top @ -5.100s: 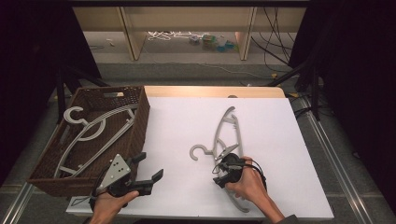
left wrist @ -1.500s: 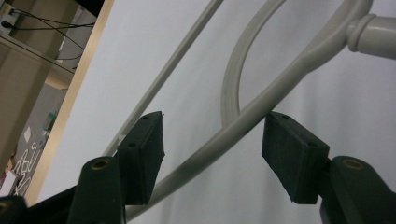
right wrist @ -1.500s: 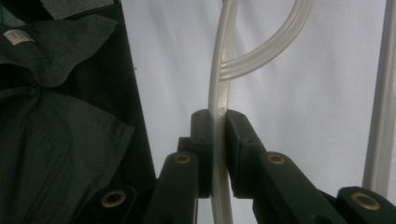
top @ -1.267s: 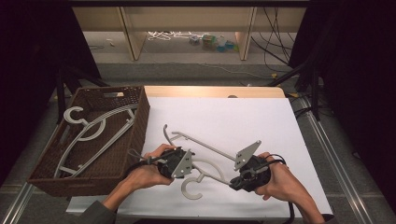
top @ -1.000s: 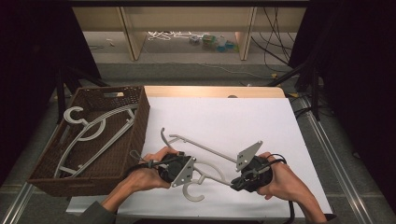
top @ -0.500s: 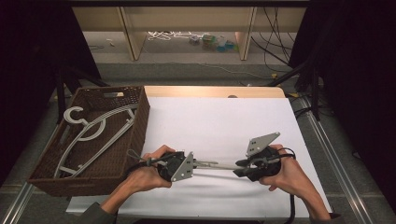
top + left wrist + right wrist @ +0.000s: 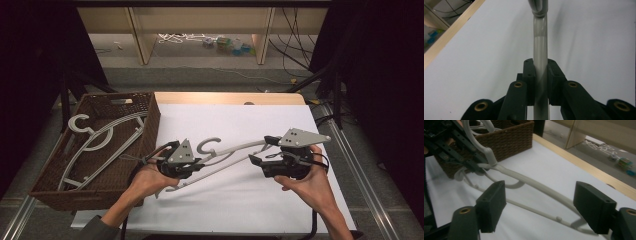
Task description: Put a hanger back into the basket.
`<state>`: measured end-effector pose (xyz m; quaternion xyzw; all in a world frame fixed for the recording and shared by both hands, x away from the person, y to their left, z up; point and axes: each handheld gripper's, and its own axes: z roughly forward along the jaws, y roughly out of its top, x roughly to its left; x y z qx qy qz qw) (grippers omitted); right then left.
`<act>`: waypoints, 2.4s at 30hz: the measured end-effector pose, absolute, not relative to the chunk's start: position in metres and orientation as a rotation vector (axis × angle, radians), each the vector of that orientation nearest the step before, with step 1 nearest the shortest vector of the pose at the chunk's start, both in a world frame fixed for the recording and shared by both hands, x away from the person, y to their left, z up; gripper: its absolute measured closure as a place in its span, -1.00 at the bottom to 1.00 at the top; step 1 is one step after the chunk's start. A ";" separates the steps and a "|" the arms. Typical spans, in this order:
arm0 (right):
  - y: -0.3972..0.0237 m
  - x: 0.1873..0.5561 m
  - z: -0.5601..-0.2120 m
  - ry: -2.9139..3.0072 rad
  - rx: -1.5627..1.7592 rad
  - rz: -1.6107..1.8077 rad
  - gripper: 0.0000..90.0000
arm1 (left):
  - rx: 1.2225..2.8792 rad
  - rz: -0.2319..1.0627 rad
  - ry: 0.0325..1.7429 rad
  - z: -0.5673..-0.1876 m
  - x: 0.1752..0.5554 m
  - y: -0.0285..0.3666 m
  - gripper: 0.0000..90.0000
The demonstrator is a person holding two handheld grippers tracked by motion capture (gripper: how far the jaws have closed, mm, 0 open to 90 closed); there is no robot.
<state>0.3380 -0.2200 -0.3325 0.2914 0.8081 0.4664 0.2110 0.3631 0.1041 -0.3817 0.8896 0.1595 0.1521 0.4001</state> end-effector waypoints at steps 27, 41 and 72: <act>-0.224 0.313 -0.385 2.069 0.876 1.402 -0.56 | 1.844 0.049 0.741 -0.335 0.372 0.178 0.77; -0.229 0.301 -0.400 2.081 0.885 1.390 -0.60 | 1.760 0.122 0.810 -0.291 0.368 0.237 0.77; -0.230 0.299 -0.404 2.110 0.878 1.369 -0.61 | 1.785 0.425 1.078 -0.289 0.397 0.353 0.77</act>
